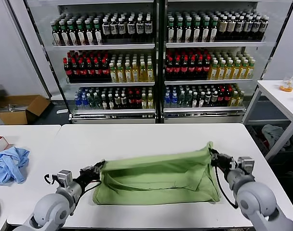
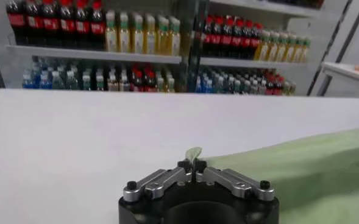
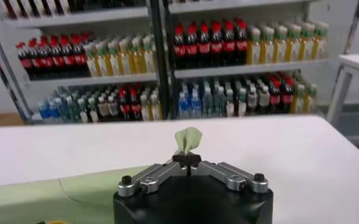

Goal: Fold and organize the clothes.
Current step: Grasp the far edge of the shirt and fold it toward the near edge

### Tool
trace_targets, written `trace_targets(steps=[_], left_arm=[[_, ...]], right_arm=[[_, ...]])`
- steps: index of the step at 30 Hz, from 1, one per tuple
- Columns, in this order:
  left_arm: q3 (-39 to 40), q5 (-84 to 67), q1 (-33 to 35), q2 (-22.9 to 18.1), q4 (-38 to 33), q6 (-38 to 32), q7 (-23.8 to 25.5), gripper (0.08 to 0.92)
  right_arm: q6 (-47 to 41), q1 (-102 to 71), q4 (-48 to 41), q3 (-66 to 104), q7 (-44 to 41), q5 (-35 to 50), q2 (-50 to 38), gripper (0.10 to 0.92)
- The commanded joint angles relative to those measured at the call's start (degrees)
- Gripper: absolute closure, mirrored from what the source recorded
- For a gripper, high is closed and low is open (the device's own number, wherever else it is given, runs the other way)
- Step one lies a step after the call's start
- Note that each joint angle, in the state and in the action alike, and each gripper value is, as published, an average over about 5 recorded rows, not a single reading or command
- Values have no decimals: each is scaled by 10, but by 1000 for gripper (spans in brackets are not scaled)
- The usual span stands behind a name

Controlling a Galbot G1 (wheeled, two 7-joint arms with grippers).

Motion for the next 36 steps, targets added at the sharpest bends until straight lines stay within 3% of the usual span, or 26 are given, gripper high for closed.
trace_targets(steps=[1, 6, 11, 18, 27, 31, 36], left_arm=[[-7, 44, 49, 2, -11, 7, 3, 913], [1, 68, 40, -8, -2, 3, -2, 912], [1, 111, 43, -29, -14, -27, -34, 822], [-15, 166, 95, -84, -69, -55, -91, 596], [-1, 233, 124, -193, -72, -52, -101, 328], [7, 271, 102, -205, -28, -56, -93, 223], [11, 274, 88, -205, 2, -51, -91, 179]], right_arm=[[0, -79, 36, 29, 11, -9, 9, 920], [0, -64, 19, 6, 17, -27, 18, 920], [1, -62, 23, -11, 4, -61, 28, 881], [2, -80, 48, -1, -2, -66, 32, 673], [2, -82, 52, 5, -1, -70, 34, 413], [2, -81, 49, 8, -1, -69, 27, 293], [2, -73, 41, 6, -2, -67, 20, 211]])
